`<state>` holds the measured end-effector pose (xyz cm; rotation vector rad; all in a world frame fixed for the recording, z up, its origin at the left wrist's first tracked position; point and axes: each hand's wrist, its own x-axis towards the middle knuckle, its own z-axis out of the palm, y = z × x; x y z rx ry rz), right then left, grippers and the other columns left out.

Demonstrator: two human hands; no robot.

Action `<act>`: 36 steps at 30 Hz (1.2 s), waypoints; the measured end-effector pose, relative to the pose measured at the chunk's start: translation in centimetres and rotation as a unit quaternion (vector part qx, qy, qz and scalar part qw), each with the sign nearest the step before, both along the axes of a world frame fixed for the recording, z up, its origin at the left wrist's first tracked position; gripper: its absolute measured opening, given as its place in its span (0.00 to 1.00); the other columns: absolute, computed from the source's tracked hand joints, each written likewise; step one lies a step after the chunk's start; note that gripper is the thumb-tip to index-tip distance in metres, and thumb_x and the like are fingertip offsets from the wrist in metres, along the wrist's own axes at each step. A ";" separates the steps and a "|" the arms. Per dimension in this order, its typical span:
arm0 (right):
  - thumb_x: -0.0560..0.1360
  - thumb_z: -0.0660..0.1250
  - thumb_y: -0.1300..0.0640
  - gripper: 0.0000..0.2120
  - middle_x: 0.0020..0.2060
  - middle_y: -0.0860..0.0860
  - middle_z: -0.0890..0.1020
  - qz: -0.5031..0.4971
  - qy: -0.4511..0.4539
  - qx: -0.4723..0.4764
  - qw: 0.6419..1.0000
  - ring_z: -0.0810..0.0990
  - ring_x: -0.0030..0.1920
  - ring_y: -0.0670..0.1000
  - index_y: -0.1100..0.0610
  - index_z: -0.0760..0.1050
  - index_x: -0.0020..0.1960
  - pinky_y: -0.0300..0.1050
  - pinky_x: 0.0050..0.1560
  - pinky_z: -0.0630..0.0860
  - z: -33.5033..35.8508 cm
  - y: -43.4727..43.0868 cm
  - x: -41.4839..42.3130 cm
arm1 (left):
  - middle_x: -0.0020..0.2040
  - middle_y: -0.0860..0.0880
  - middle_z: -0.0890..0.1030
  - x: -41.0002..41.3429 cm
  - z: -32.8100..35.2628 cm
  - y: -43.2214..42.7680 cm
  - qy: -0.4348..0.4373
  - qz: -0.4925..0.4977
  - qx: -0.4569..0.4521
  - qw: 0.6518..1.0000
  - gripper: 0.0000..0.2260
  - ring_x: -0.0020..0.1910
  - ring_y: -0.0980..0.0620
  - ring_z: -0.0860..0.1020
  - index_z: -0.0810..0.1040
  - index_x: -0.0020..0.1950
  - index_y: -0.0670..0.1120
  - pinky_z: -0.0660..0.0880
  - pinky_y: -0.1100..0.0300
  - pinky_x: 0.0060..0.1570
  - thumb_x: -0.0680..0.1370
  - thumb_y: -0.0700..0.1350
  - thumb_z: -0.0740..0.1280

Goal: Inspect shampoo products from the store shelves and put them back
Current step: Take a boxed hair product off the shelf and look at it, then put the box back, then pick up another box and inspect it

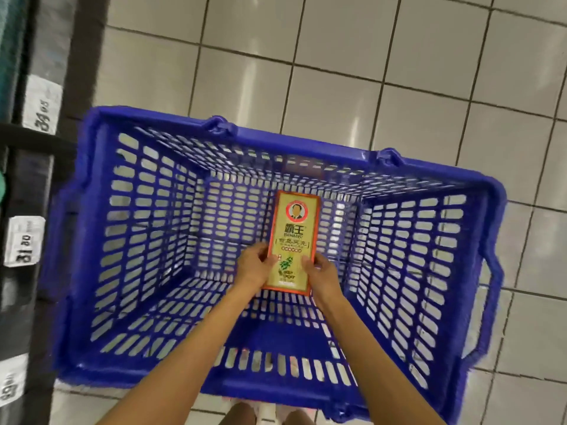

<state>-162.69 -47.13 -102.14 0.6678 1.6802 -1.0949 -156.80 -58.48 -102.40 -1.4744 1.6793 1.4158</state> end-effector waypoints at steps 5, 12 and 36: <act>0.78 0.64 0.64 0.10 0.55 0.60 0.80 0.071 0.079 0.079 0.991 0.79 0.56 0.59 0.64 0.74 0.58 0.59 0.59 0.75 -3.1 -0.4 -0.4 | 0.61 0.41 0.76 -0.7 -3.2 0.3 -0.008 -0.041 -0.049 0.998 0.16 0.61 0.45 0.74 0.68 0.63 0.39 0.71 0.49 0.62 0.76 0.35 0.66; 0.78 0.63 0.61 0.14 0.57 0.60 0.78 0.176 0.135 0.144 0.964 0.76 0.54 0.55 0.66 0.72 0.61 0.39 0.49 0.68 2.3 -2.1 -0.7 | 0.60 0.39 0.77 -0.4 1.1 0.3 -0.023 0.046 -0.030 0.998 0.15 0.59 0.44 0.76 0.70 0.63 0.36 0.72 0.55 0.59 0.76 0.34 0.63; 0.79 0.62 0.60 0.07 0.44 0.59 0.78 0.445 0.269 -0.235 0.821 0.74 0.46 0.53 0.63 0.76 0.49 0.52 0.56 0.70 69.1 -6.5 10.0 | 0.43 0.49 0.76 18.9 69.8 3.6 0.197 0.455 -0.253 0.831 0.10 0.38 0.62 0.73 0.75 0.57 0.33 0.70 0.72 0.36 0.78 0.34 0.62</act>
